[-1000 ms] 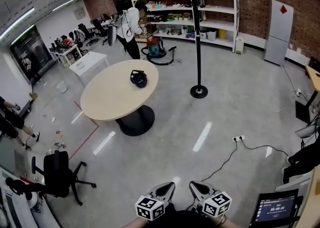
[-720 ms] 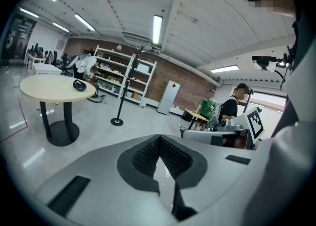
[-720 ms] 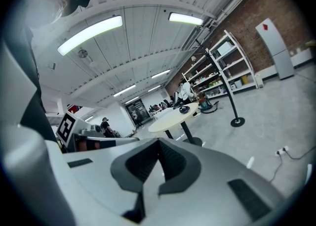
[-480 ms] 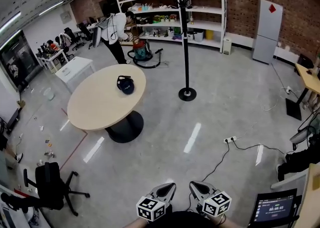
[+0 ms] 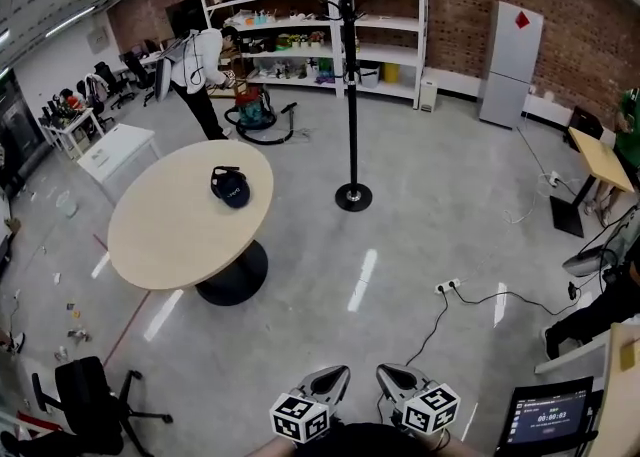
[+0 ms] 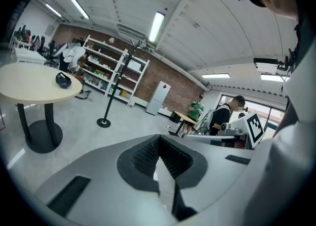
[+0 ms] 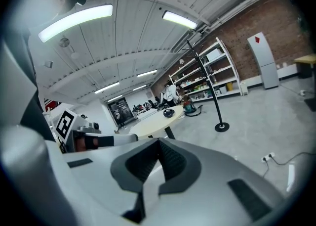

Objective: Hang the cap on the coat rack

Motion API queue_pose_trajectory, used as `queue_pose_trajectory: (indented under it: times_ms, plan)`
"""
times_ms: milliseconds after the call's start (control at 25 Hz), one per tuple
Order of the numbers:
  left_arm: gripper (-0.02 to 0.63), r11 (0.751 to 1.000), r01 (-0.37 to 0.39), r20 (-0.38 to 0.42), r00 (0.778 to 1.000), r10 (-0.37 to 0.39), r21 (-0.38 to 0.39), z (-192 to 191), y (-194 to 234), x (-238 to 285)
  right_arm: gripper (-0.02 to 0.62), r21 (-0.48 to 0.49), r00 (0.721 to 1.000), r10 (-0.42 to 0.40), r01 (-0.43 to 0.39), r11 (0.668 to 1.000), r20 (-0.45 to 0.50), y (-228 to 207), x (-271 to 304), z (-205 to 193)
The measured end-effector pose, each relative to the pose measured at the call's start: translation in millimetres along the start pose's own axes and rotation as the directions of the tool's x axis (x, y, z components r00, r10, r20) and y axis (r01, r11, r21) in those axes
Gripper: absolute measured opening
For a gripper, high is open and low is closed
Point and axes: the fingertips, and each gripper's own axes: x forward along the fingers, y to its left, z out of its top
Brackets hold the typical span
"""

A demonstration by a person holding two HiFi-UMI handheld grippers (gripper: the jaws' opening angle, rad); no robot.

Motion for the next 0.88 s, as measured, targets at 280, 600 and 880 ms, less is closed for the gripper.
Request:
queue_pose_trajectory:
  times_ms: [280, 600, 880]
  plan:
    - [0.003, 0.998, -0.012, 0.014, 1.0, 0.012, -0.054, 14.9, 67.3, -17.0, 0.002, -0.024, 0.998, 0.001, -0.002, 1.0, -0.066, 26.2, 66.2, -0.3]
    - [0.003, 0.991, -0.056, 0.044, 0.997, 0.062, -0.118, 23.2, 124.8, -42.9, 0.002, -0.087, 0.991, 0.041, -0.053, 0.995, -0.13, 59.1, 123.6, -0.8]
    - [0.003, 0.98, -0.119, 0.054, 0.99, 0.129, -0.162, 15.9, 144.3, -58.8, 0.002, -0.074, 0.978, 0.098, -0.114, 0.991, -0.182, 68.9, 145.2, -8.5]
